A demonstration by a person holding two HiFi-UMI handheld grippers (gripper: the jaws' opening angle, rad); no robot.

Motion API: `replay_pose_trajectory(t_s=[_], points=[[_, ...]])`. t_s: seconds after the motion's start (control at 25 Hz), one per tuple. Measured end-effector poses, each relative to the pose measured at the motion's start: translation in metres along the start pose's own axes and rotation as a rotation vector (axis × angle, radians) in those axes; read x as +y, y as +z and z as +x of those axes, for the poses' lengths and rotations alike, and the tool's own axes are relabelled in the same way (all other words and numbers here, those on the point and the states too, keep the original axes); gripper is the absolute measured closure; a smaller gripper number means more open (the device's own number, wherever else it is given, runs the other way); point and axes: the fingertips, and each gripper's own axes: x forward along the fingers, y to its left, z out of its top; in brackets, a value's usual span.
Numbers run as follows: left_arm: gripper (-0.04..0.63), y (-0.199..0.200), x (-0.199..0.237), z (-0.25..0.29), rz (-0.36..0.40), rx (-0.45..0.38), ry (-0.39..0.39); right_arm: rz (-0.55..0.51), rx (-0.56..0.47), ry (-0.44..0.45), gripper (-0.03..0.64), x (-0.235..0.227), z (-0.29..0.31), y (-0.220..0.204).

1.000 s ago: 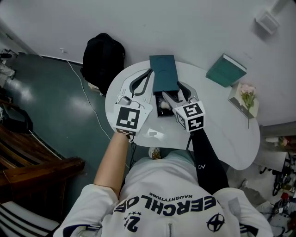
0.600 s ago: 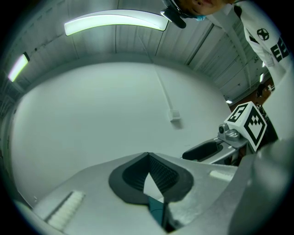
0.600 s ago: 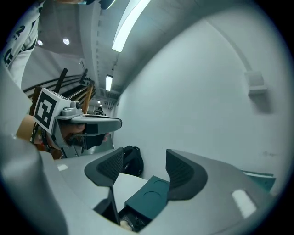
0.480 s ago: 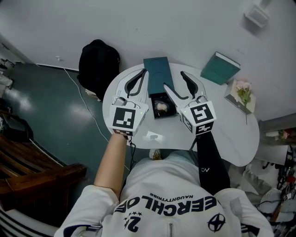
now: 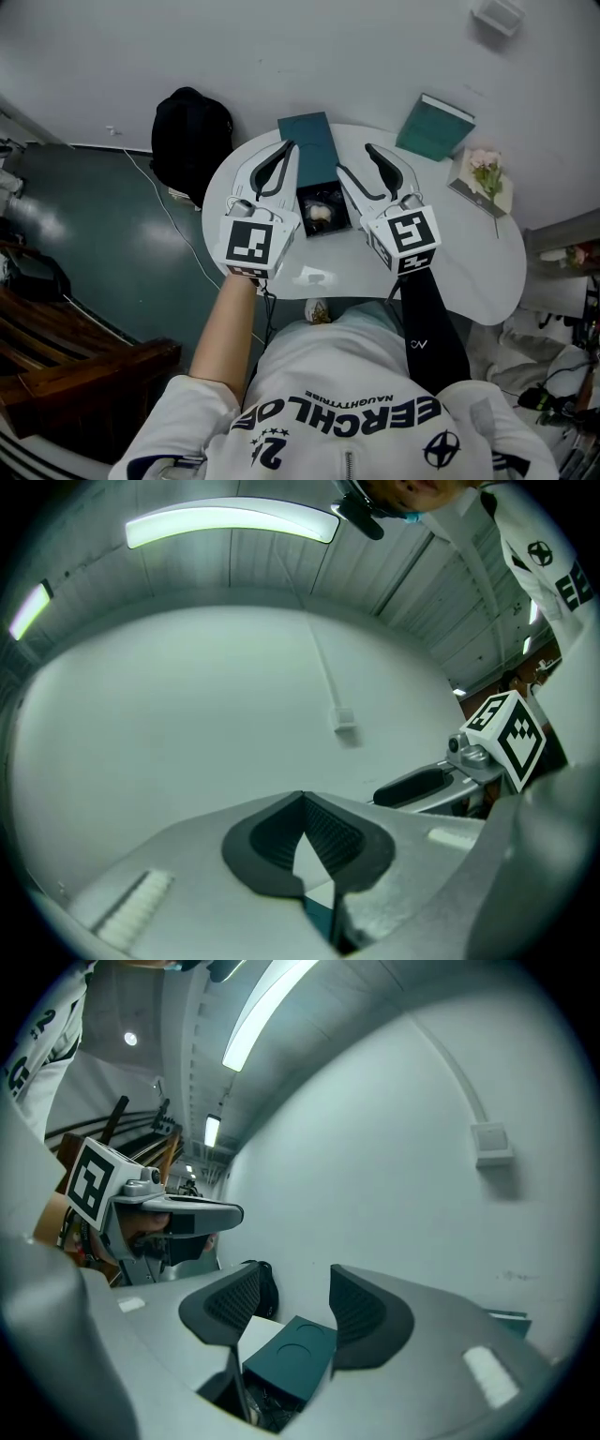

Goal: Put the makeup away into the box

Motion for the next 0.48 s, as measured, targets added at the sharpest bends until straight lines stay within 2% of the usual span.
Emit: replay_pose_trajectory(t_s=[0.28,0.36,0.48], points=[[0.595,0.003,-0.017,0.003,0.028,0.008,-0.044,-0.019,-0.010,-0.049,0.437,-0.011,-0.015,0.002],[0.595,0.003,-0.021,0.004,0.028,0.011,-0.050,-0.021,-0.012,-0.068,0.586,-0.016,-0.022,0.002],[0.595,0.003,-0.023,0.003,0.017,0.010,-0.045,-0.014,-0.010,-0.066,0.588,-0.016,-0.028,0.001]])
